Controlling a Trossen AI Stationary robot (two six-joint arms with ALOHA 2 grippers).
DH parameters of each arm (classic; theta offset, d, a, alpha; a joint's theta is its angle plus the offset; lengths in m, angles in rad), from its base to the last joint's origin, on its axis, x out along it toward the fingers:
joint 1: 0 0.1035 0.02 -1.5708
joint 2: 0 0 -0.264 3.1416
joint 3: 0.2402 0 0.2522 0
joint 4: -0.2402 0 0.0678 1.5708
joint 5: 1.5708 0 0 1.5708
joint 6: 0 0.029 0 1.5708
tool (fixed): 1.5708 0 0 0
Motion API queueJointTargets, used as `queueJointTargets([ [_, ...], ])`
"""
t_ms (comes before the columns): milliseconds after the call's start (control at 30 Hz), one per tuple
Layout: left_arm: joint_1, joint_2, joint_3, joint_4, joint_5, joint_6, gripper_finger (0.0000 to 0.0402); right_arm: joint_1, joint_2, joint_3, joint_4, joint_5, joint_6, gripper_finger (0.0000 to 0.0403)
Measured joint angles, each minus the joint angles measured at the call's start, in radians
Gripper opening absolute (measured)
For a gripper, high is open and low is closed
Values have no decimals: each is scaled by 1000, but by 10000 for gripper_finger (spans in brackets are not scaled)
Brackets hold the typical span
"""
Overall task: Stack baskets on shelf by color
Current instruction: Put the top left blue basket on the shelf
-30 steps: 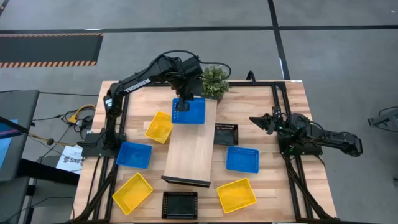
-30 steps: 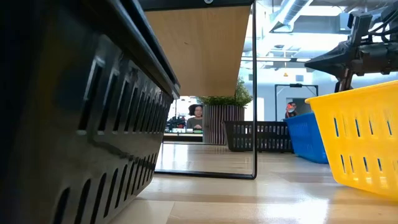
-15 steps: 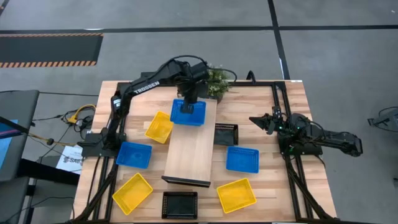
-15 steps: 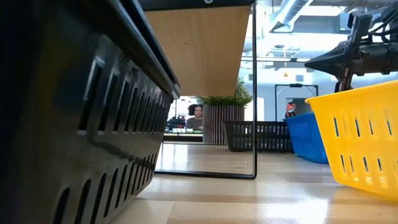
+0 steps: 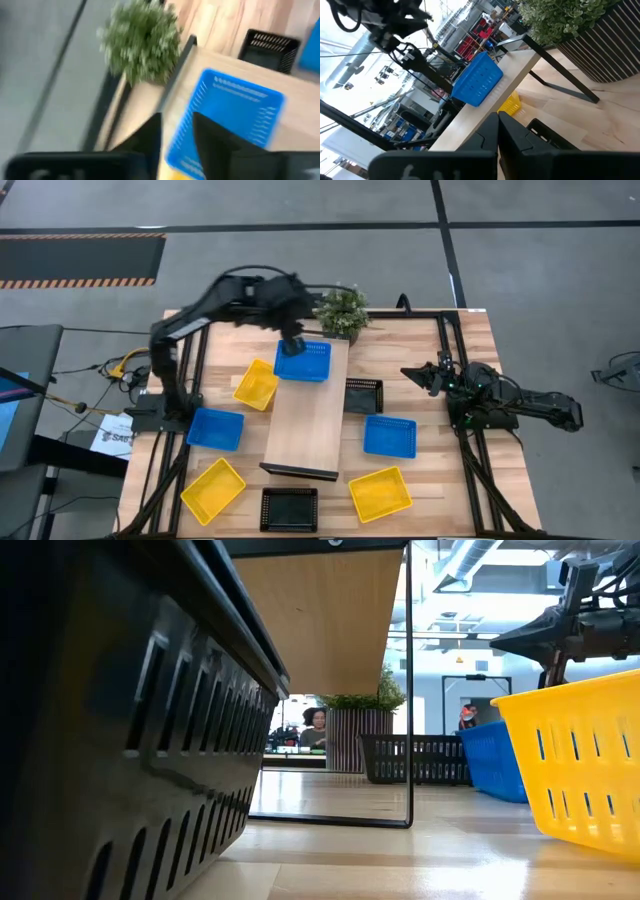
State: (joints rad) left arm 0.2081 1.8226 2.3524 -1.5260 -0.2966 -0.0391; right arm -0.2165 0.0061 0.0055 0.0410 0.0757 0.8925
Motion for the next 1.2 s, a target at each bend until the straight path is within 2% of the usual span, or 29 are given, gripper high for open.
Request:
queueJointTargets([
  [100, -27, -67, -9, -46, -10, -262, 15, 0, 0, 0, 0, 0, 0, 26],
  [167, -51, -117, -48, -47, -30, -432, 10, 0, 0, 0, 0, 0, -1, 26],
  [267, -81, -168, -132, -40, -107, -591, 5, 0, 0, 0, 0, 0, -2, 26],
  [433, -85, -277, -383, -44, -92, -785, 1, 0, 0, 0, 1, 0, -2, 26],
  [600, -77, -355, -672, 17, -40, -865, 0, 0, 0, 0, 1, 0, -2, 26],
  [800, -38, -425, -918, 278, 48, -888, 0, 0, 0, 0, 0, 0, -2, 26],
  [1000, -11, -428, -1034, 438, 103, -890, 0, 0, 0, 0, 0, 0, -2, 26],
  [1200, 16, -428, -1050, 574, 108, -880, 0, 0, 0, 0, 0, 0, -2, 26],
])
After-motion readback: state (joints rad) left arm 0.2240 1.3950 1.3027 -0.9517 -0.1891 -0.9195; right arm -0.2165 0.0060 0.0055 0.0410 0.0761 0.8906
